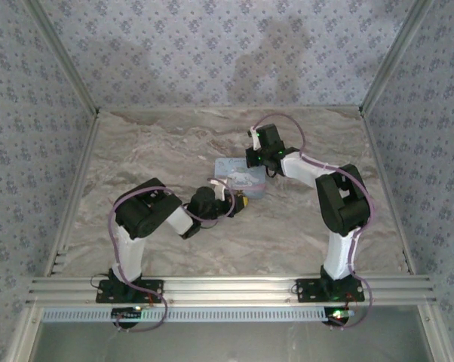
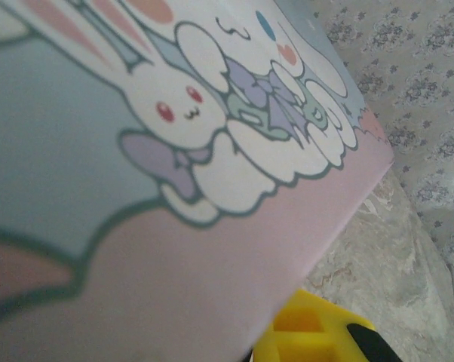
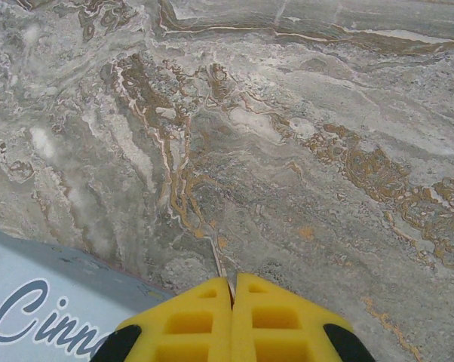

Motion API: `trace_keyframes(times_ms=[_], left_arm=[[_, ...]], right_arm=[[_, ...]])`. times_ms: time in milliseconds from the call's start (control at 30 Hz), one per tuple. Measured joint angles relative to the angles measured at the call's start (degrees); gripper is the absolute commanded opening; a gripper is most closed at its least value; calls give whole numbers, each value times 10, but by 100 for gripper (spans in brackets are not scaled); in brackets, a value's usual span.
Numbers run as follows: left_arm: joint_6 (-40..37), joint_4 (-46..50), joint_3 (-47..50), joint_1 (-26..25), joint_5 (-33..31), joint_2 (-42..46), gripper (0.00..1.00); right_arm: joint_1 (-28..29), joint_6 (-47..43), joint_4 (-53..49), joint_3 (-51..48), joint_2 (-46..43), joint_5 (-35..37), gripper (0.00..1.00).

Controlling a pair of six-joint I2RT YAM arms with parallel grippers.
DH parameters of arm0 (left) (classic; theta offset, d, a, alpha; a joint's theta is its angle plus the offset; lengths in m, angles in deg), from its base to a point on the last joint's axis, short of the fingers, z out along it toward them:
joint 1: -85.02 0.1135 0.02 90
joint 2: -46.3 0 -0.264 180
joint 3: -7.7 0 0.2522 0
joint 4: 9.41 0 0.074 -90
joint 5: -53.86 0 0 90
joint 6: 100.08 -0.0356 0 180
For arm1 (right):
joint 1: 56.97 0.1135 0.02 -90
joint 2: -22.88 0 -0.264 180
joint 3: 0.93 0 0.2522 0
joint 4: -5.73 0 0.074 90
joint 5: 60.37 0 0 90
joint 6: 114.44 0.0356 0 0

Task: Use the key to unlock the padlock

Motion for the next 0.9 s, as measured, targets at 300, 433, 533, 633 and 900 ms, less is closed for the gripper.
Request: trace_keyframes(times_ms=[300,433,533,633,900], left_arm=[[-9,167,-28,22,67,54,0],[-11,269,-52,32,98,82,0],[-11,342,-70,40,120,102,0],[-10,402,-89,47,139,116,0],[16,459,-105,61,171,142,0]], right_arm=[[-31,4,-6,-29,-31,-33,0],[-65,13,-7,-68,-77,-49,0],[-92,27,-3,-105,-128,-77,0],[-115,49,13,-156,-196,-119,0],[-141,165,122,-350,-406,-239,0]])
